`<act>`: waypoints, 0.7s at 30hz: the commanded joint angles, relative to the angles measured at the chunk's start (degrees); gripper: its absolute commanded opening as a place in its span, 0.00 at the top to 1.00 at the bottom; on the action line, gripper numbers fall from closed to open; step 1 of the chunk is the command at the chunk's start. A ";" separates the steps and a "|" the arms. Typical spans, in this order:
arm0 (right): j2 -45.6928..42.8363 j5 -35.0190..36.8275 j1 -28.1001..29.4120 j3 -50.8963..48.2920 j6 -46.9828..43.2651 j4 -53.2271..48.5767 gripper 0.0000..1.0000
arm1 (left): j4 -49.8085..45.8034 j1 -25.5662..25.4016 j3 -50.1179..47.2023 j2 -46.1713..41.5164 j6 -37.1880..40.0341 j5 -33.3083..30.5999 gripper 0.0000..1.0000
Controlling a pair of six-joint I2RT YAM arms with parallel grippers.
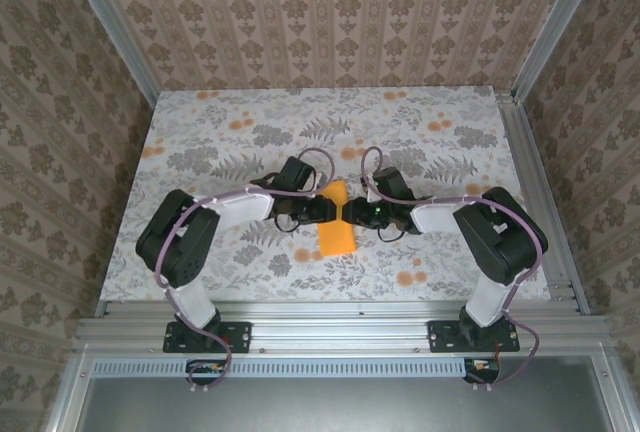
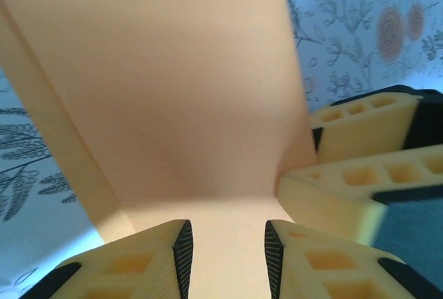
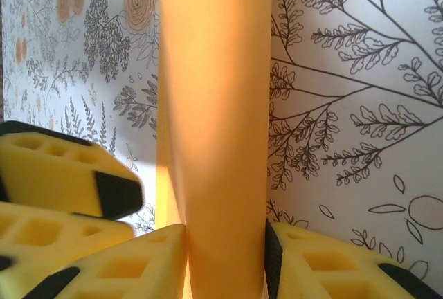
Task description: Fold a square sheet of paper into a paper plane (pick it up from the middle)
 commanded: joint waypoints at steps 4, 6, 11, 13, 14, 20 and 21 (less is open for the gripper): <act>1.21 2.46 1.03 1.93 -1.36 -2.55 0.62 | -8.90 1.54 0.59 -3.90 3.25 -6.15 0.63; 1.53 2.78 1.38 2.25 -1.17 -2.52 0.62 | -7.69 1.54 -0.04 -3.30 2.69 -5.40 0.63; 1.63 3.50 2.07 2.70 -1.17 -3.13 0.62 | -2.71 1.54 -1.98 -1.55 -0.24 -4.18 0.66; 1.50 3.87 2.23 2.97 -1.36 -3.78 0.62 | -1.12 1.46 -2.67 -0.95 -1.26 -4.17 0.67; 1.41 4.11 2.28 2.95 -1.36 -3.88 0.62 | -0.75 1.46 -2.74 -0.60 -1.50 -4.26 0.67; 0.96 5.44 3.02 3.12 -1.80 -5.17 0.61 | -0.34 0.93 -4.07 0.41 -1.73 -5.66 0.68; 0.95 5.62 3.15 3.14 -1.80 -5.23 0.60 | -0.75 0.84 -4.08 0.26 -1.57 -6.24 0.68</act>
